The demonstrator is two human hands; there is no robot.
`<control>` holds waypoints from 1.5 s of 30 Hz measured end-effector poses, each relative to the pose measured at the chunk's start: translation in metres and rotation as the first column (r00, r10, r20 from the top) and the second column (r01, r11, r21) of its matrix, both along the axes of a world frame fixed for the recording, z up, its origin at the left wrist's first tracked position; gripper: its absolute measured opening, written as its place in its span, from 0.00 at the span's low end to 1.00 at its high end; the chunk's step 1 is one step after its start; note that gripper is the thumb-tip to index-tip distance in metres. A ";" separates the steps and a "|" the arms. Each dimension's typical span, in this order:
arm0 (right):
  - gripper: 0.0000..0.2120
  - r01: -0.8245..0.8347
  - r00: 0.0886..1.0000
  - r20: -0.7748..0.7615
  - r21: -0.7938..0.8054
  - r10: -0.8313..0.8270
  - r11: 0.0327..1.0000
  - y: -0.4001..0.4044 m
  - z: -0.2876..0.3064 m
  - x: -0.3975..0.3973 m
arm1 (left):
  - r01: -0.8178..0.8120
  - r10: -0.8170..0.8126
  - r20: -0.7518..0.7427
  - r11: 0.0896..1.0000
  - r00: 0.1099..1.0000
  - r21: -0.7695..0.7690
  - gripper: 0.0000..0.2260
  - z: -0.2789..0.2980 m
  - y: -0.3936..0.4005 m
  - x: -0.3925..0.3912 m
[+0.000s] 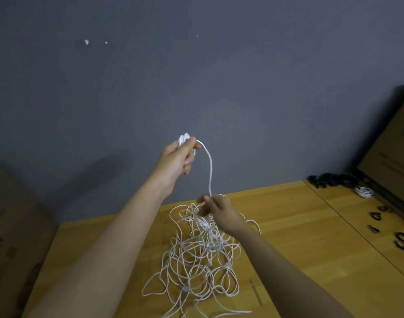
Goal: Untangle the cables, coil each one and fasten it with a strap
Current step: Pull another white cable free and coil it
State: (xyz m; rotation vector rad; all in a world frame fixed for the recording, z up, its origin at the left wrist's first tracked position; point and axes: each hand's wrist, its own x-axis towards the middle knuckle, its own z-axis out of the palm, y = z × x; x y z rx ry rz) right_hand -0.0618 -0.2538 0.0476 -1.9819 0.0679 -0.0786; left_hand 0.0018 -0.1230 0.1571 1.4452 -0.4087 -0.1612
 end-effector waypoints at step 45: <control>0.09 0.118 0.981 0.183 -0.347 -0.056 0.930 -0.033 -0.031 -0.014 | 0.159 -0.344 0.122 0.683 0.931 0.713 0.11 -0.069 0.009 -0.015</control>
